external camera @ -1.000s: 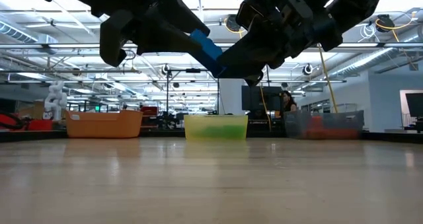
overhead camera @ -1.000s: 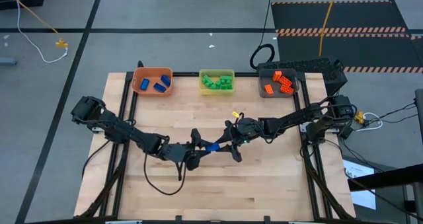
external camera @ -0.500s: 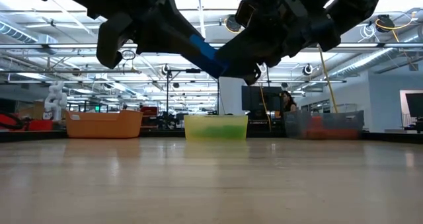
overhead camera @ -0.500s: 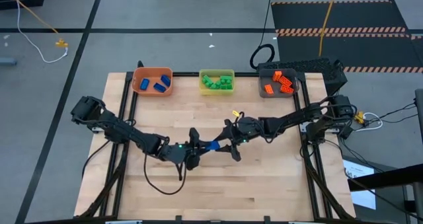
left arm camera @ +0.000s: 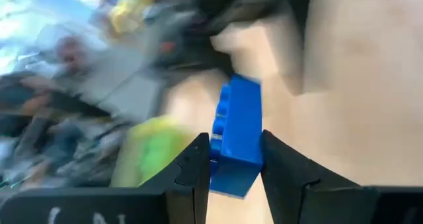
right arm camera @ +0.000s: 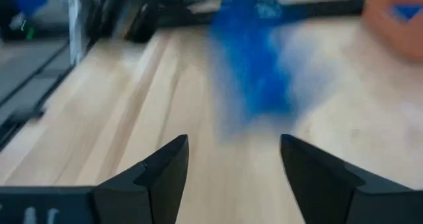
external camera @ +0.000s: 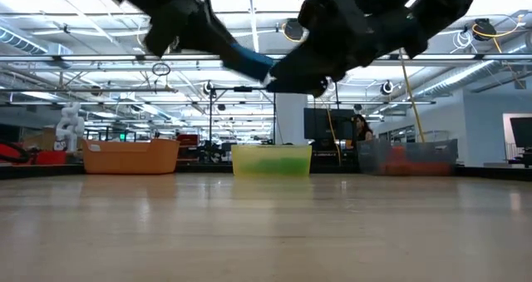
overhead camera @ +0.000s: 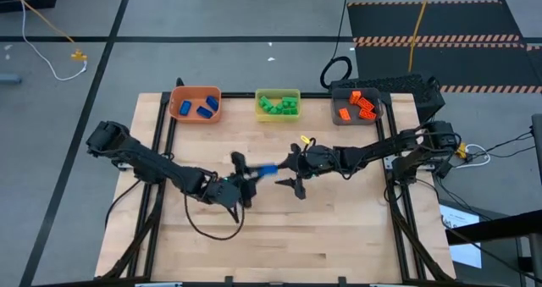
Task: Sort & place blocks by color
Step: Put the blue game piece into the orange bin
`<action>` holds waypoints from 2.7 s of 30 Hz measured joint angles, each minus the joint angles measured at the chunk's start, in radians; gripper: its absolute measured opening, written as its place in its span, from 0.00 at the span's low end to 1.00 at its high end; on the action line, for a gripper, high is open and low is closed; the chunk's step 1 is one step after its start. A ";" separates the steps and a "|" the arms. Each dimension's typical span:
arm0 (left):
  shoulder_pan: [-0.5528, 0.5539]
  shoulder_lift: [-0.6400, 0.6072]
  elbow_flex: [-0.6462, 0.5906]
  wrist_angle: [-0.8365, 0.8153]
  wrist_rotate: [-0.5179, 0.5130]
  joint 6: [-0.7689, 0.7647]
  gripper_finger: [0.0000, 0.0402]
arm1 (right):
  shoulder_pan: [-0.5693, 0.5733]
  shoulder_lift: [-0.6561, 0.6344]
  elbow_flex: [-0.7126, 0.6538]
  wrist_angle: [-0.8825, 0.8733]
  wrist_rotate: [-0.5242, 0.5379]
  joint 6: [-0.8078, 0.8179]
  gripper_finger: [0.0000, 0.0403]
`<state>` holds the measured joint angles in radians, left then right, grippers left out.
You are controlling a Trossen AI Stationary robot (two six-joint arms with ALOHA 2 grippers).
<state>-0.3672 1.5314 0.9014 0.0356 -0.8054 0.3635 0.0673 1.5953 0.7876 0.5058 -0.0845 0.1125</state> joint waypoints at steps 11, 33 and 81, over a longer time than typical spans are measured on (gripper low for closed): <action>0.047 -0.206 0.052 -0.229 -0.146 -0.177 0.26 | 0.006 -0.162 -0.048 -0.190 0.112 -0.030 0.57; 0.179 -0.328 0.050 -0.229 -0.125 -0.244 0.26 | 0.036 -0.270 -0.266 -0.038 0.133 0.243 0.57; 0.354 -0.340 0.054 -0.370 0.062 -0.455 0.26 | 0.098 -0.355 -0.276 0.014 0.238 0.217 0.57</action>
<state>-0.0133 1.1918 0.9553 -0.3340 -0.7436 -0.0916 0.1654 1.2407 0.5117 0.5201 0.1539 0.3294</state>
